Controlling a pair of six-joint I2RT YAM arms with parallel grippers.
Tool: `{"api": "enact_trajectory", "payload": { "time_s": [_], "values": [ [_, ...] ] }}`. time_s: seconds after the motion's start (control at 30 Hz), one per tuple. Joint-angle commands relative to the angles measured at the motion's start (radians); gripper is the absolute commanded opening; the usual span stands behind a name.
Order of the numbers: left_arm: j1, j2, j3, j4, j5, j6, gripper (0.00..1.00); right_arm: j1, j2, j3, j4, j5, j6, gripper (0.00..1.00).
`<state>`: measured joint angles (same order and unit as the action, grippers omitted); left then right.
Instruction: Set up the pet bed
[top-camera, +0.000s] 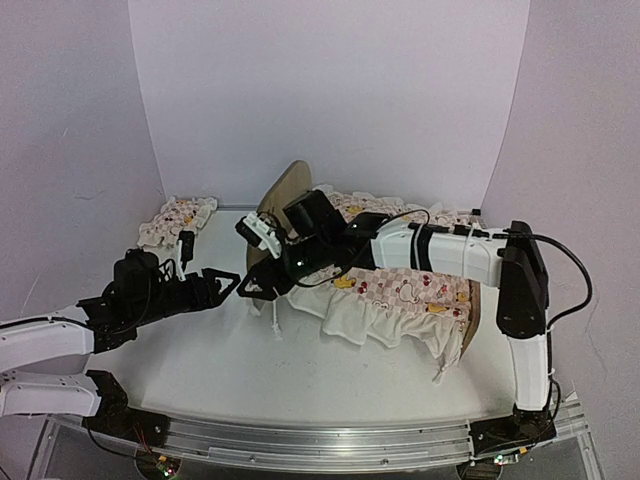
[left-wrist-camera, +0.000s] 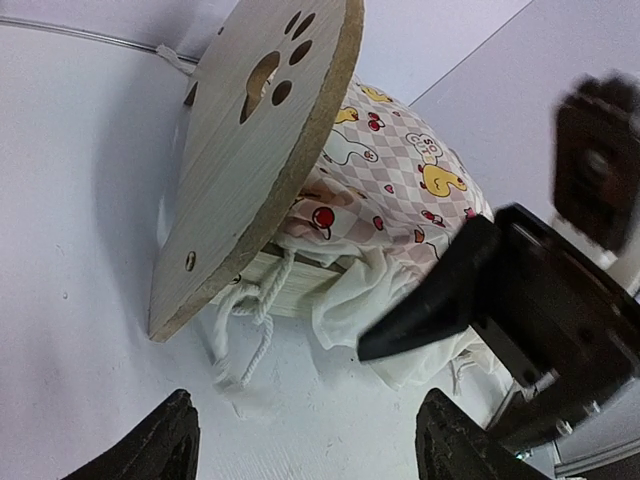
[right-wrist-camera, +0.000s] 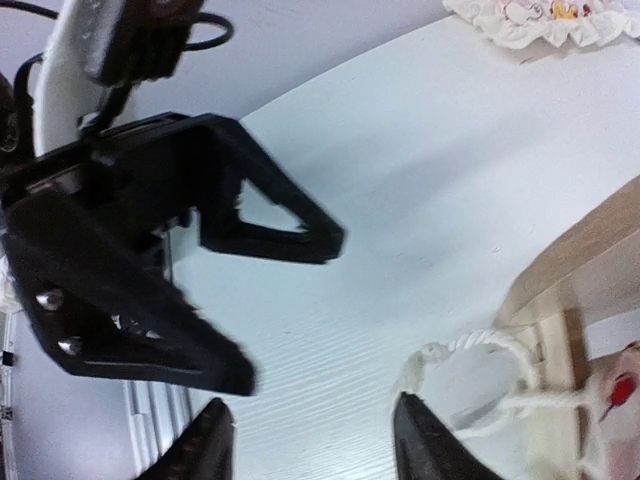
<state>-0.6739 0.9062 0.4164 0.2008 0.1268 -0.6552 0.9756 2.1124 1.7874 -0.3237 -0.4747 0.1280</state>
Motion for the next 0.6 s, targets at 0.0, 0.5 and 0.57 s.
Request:
{"api": "enact_trajectory", "payload": {
  "time_s": [0.0,0.5,0.57],
  "values": [
    [0.004,0.011,-0.008,0.037,-0.024,0.019,0.75,0.029,-0.14,-0.057,-0.006,0.14,0.072,0.63],
    [-0.117,0.404,-0.05,0.599,0.062,-0.211,0.71,0.05,-0.448,-0.372,-0.019,0.744,0.037,0.84],
    [-0.149,0.5,-0.035,0.715,0.038,-0.245,0.7,0.044,-0.502,-0.422,-0.019,0.771,0.046,0.85]
  ]
}}
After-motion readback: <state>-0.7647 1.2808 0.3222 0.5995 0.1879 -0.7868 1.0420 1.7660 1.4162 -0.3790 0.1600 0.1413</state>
